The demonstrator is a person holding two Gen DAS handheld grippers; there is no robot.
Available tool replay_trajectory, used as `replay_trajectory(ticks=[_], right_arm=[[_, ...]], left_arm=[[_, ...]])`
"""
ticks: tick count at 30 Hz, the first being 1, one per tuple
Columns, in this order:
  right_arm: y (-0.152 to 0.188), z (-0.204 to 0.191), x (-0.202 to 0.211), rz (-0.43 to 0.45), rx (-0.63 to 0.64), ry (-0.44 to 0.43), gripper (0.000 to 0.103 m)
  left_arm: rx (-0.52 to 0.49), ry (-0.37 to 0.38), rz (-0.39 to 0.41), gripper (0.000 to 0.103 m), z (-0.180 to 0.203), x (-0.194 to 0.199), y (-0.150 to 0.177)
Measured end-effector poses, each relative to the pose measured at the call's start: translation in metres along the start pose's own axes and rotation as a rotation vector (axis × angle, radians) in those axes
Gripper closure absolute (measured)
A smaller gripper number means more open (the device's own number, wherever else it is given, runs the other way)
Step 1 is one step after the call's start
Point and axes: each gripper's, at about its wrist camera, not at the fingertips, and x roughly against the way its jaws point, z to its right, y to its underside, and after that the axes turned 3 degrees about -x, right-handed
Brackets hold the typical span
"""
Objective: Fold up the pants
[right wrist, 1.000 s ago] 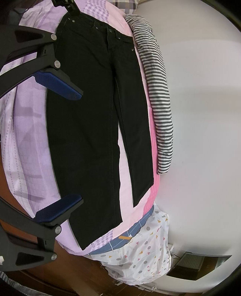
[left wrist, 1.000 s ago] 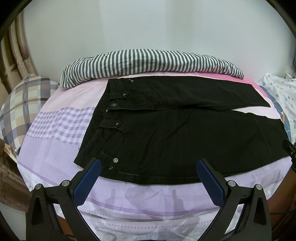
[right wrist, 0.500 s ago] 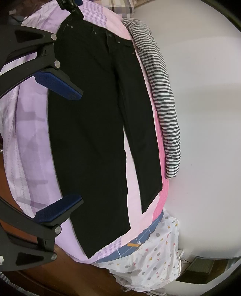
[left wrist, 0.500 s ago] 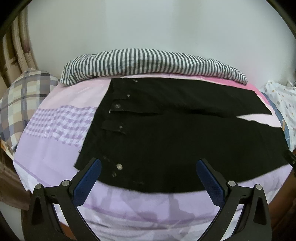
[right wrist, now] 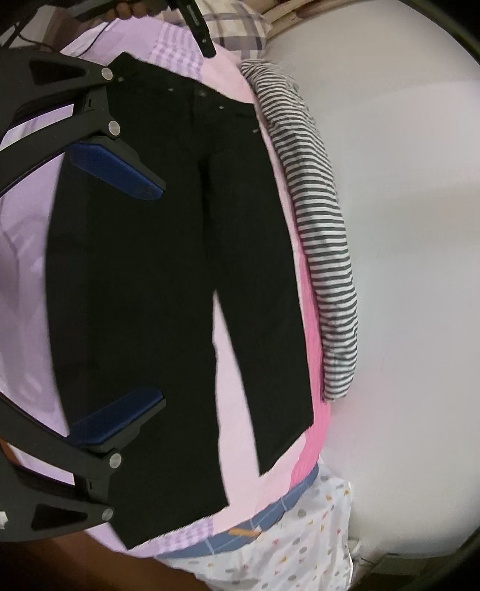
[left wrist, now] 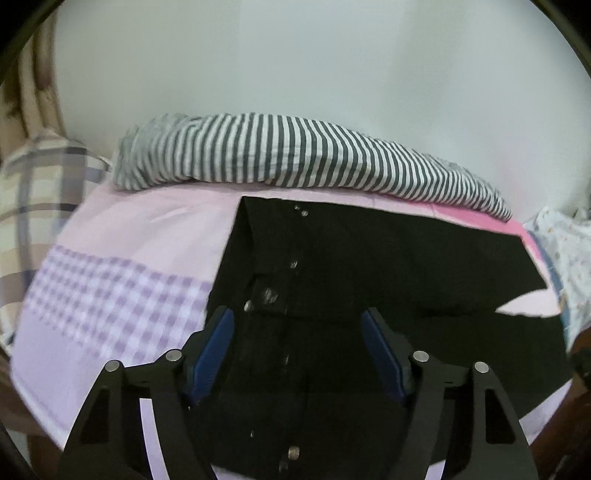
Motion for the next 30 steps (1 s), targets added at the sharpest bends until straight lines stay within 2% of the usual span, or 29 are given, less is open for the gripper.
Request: replay_trajectory(ticks=[2,6,8,13,20,30], right_arm=[[-0.01,-0.003,-0.009,-0.005,0.003,0.001,0.001],[-0.028,-0.012,-0.028,-0.011,0.027,0.002,0.001],[-0.035,-0.018,-0.04,-0.022,0.038,-0.002,0.001],[-0.05,-0.035,-0.072,-0.058,0.066,-0.008,0.001],[-0.071,-0.063,-0.111,-0.099,0.12,-0.042,0.001],[-0.106,-0.103,-0.164,-0.133,0.259,-0.117,0.001]], left_arm=[[0.042,0.07,-0.026,0.038,-0.016,-0.018,-0.018],[0.105,0.129,-0.063,0.053,-0.038,-0.05,-0.043],[0.137,0.154,-0.086,0.057,-0.049,-0.068,-0.055],[0.231,0.228,-0.137,0.058,-0.073,-0.112,-0.074],[0.346,0.287,-0.211,0.058,-0.101,-0.165,-0.085],[0.311,0.309,-0.206,0.058,-0.109,-0.199,-0.099]])
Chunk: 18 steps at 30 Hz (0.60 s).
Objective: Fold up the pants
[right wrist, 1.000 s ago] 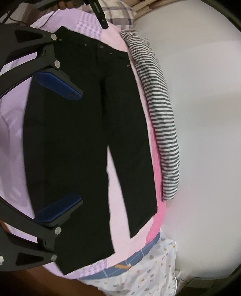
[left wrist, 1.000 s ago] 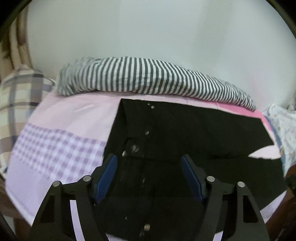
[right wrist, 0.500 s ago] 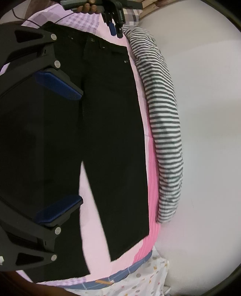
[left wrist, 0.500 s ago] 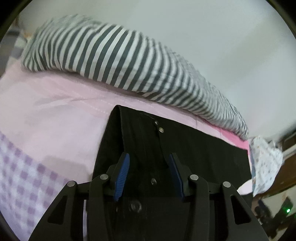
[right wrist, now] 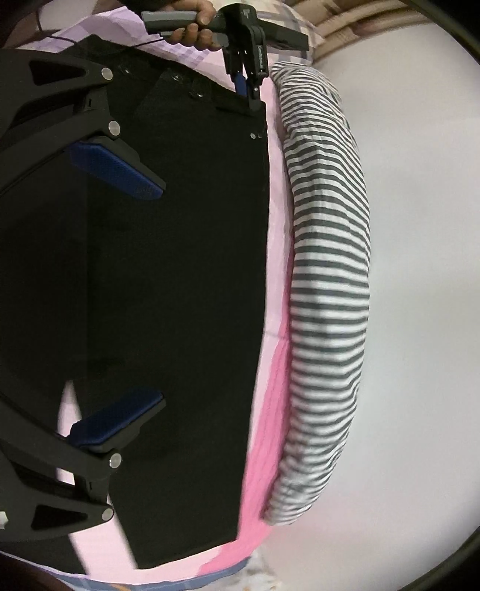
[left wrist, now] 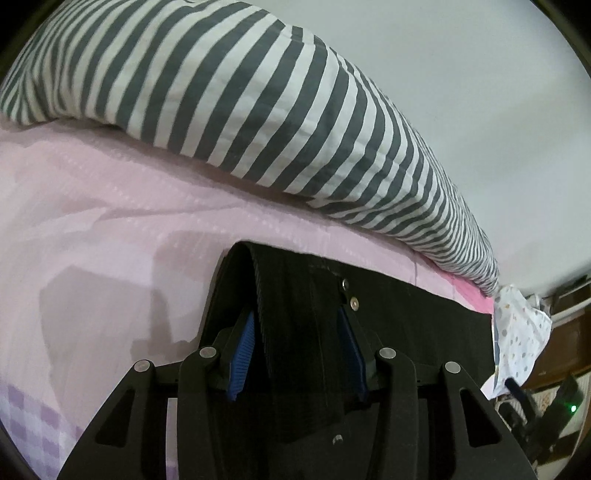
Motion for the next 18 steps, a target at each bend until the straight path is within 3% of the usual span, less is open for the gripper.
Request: replay_trajectory(ticks=[5,6,8,9,14,18], right_arm=[[-0.025,-0.001,-0.028,-0.021,0.069,-0.054,0.002],[-0.03,-0.001,-0.033,-0.025,0.081,-0.063,0.002],[-0.041,0.003,-0.044,-0.034,0.111,-0.095,0.002],[-0.047,0.005,-0.05,-0.041,0.125,-0.106,0.002],[-0.07,0.009,-0.074,-0.075,0.222,-0.132,0.002],[-0.088,0.009,-0.1,-0.175,0.332,-0.223,0.005]], left_arm=[[0.002,0.025,0.024,0.06,0.0,-0.005,-0.007],[0.001,0.029,0.043,0.073,0.001,-0.002,-0.008],[-0.003,0.03,0.082,0.088,0.001,0.002,-0.009],[0.002,0.039,0.093,0.091,-0.001,0.005,-0.01],[-0.044,0.056,0.184,0.095,0.007,0.024,-0.003],[-0.133,0.057,0.277,0.096,0.029,0.044,0.009]])
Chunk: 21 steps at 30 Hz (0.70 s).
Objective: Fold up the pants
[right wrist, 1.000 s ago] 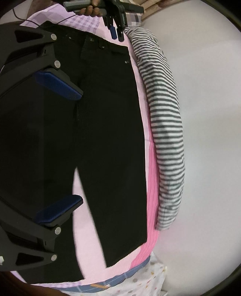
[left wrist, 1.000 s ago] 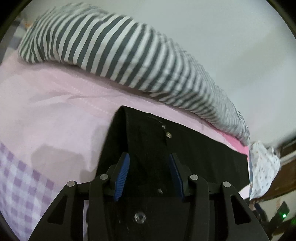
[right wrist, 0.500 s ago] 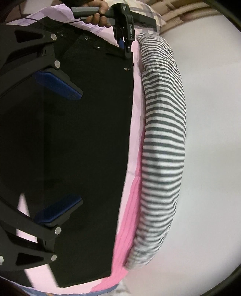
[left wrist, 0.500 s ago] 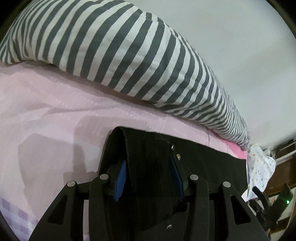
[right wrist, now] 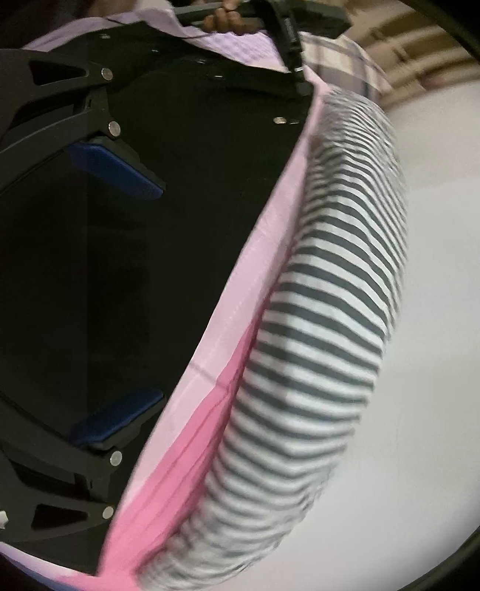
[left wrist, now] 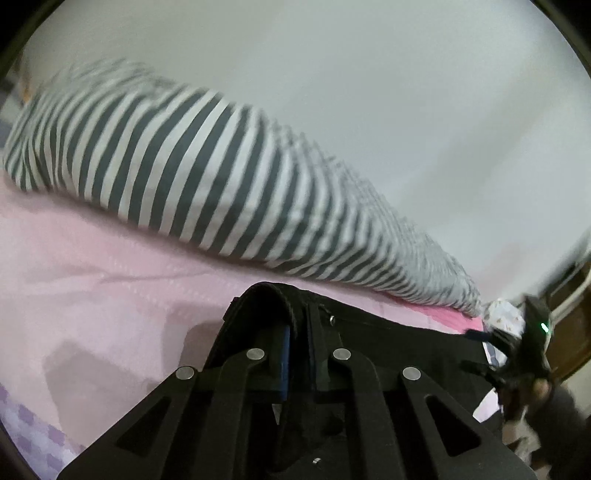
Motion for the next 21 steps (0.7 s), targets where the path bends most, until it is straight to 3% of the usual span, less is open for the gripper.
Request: replay_trajectory(ticks=[3,7,14,19,21], right_arm=[[-0.018,0.01,-0.014,-0.072,0.053,-0.106,0.019],[-0.041,0.019,-0.027,-0.138,0.099,-0.18,0.022],[-0.071,0.032,-0.062,-0.322,0.179,-0.404,0.03],[-0.073,0.039,-0.081,-0.433,0.217,-0.473,0.038],[-0.068,0.041,-0.084,-0.474,0.248,-0.478,0.051]], left_arm=[[-0.054,0.028,0.056,0.096,0.018,0.02,0.003],[-0.094,0.057,0.093,0.096,0.029,0.042,0.004],[-0.087,0.083,0.109,0.096,0.031,0.055,0.004],[-0.09,0.071,0.114,0.096,0.034,0.056,0.005],[-0.09,0.061,0.114,0.096,0.035,0.055,0.005]])
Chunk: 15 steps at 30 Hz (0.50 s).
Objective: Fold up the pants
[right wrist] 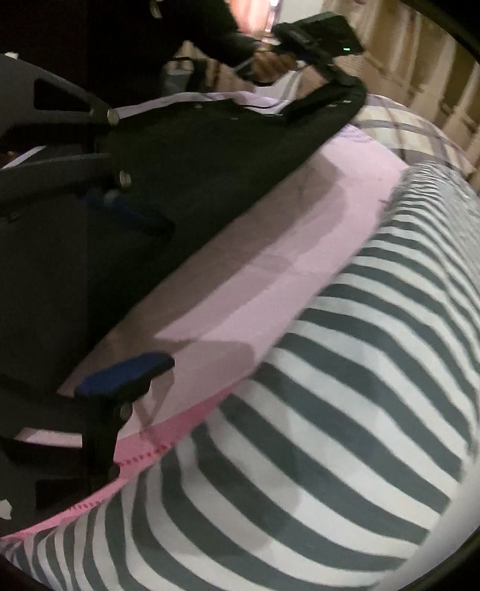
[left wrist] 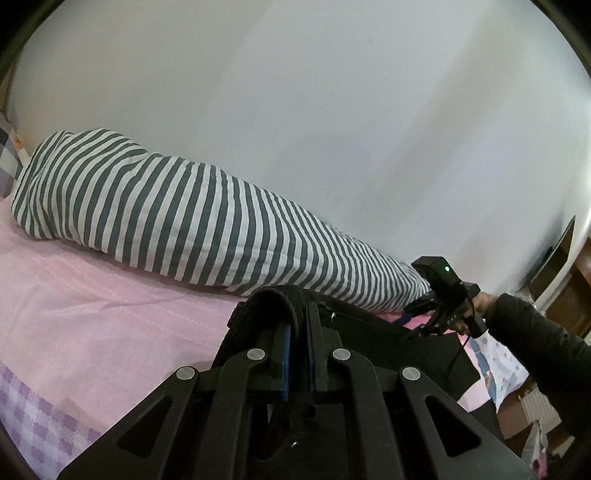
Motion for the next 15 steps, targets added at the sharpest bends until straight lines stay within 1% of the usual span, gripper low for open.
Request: replay_trajectory(ticks=[3,5,7,8,9,12,15], right_arm=[[0.015,0.012,-0.002,-0.058,-0.01,0.026,0.059],[0.029,0.019,0.004,-0.052,-0.024,0.049,0.059],[0.04,0.027,0.009,-0.055,-0.052,0.073,0.062],[0.045,0.028,0.009,-0.059,-0.06,0.087,0.068],[0.051,0.029,0.011,-0.064,-0.064,0.106,0.076],[0.067,0.028,0.016,-0.044,-0.078,0.163,0.088],[0.079,0.016,0.022,-0.005,-0.057,0.244,0.089]], left_arm=[[-0.001,-0.007,0.001,0.096,0.002,0.003,0.0],[-0.005,-0.015,-0.002,0.096,0.002,0.002,0.0],[-0.004,-0.026,-0.008,0.096,0.0,-0.001,0.0],[-0.001,-0.029,-0.009,0.096,-0.001,-0.003,-0.001],[0.004,-0.028,-0.009,0.096,-0.002,-0.003,0.0],[0.001,-0.044,-0.012,0.096,-0.001,-0.004,0.0],[0.0,-0.056,-0.012,0.096,-0.001,-0.005,0.0]])
